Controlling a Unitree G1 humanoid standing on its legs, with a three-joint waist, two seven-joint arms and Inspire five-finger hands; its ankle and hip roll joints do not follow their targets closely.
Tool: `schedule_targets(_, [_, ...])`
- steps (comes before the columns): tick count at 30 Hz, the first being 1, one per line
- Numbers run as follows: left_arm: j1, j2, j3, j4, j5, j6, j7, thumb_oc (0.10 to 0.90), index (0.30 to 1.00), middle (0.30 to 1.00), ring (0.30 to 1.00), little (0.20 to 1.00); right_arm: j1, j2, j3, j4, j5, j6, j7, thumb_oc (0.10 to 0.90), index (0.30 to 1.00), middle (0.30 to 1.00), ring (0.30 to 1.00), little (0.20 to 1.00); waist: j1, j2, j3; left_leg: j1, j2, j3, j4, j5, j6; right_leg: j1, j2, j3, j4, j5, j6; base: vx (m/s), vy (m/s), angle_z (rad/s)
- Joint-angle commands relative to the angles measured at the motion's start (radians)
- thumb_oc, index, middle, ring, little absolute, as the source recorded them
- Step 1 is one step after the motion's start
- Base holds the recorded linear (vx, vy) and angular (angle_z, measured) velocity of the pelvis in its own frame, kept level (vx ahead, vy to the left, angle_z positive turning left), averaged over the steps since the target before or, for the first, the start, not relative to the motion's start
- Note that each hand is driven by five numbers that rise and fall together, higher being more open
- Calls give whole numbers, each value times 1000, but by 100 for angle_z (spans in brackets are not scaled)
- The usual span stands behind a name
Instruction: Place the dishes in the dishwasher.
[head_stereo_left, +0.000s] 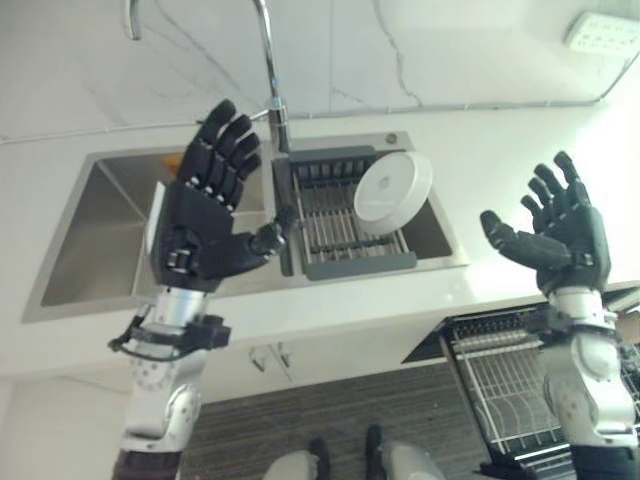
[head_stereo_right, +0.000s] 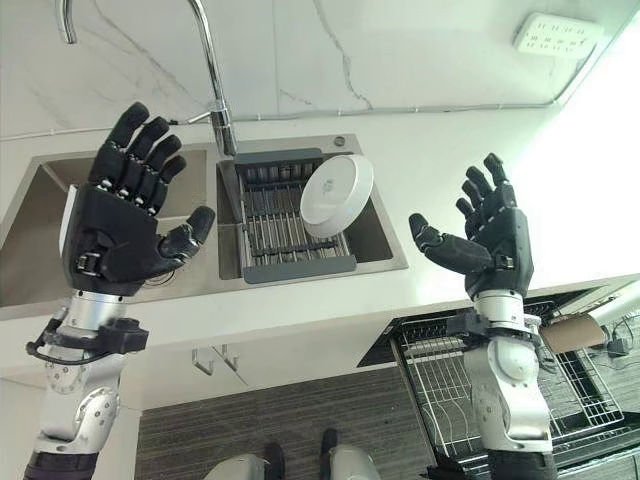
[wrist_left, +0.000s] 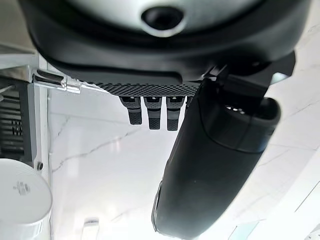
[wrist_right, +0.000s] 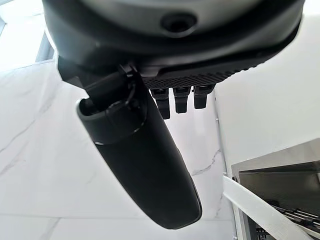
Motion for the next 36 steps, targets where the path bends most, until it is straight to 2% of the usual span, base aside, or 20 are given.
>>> schedule_targets(1, [-48, 41, -9, -61, -11, -85, 0, 800, 900, 900, 900, 900, -102, -67, -3, -2, 57, -97, 33, 800, 900, 900, 900, 900, 21, 2, -105, 3, 47, -58, 21, -66, -113, 34, -5, -5, 16, -73, 78, 21, -22, 3])
schedule_targets(3, [-60, 42, -21, -50, -13, -81, -4, 800, 900, 900, 900, 900, -123, -69, 11, 32, 81, -87, 49, 800, 900, 900, 900, 900, 25, 2, -106, 7, 46, -60, 21, -69, -113, 38, -6, -7, 16, -75, 77, 4, -7, 2])
schedule_targets(6, [-84, 46, -53, -33, -5, -79, -3, 800, 900, 900, 900, 900, -172, -59, 46, 99, 196, -73, 87, 800, 900, 900, 900, 900, 35, -1, -107, 13, 44, -67, 21, -72, -114, 47, -8, -14, 16, -79, 77, 0, 0, 0])
schedule_targets(10, [-98, 52, -67, -15, -10, -77, -12, 800, 900, 900, 900, 900, -217, -58, 71, 165, 235, -38, 98, 800, 900, 900, 900, 900, 46, -4, -112, 20, 40, -75, 21, -75, -114, 58, -9, -21, 16, -84, 75, 17, -14, 6])
schedule_targets(20, [-138, 71, -93, 30, -22, -69, -16, 800, 900, 900, 900, 900, -326, -74, 99, 351, 330, 109, 66, 800, 900, 900, 900, 900, 72, -8, -118, 44, 32, -95, 21, -84, -115, 92, -11, -37, 16, -96, 69, 27, 3, 9])
schedule_targets(28, [-157, 80, -111, 35, -24, -53, 10, 800, 900, 900, 900, 900, -374, -70, 109, 424, 357, 144, 9, 800, 900, 900, 900, 900, 79, -4, -121, 53, 33, -95, 21, -88, -116, 106, -14, -44, 16, -103, 66, 14, 17, 2])
schedule_targets(36, [-160, 87, -121, 45, -29, -45, 21, 800, 900, 900, 900, 900, -401, -75, 118, 490, 422, 182, 22, 800, 900, 900, 900, 900, 86, -5, -124, 55, 36, -92, 21, -85, -118, 115, -18, -53, 16, -109, 65, 1, 7, 1])
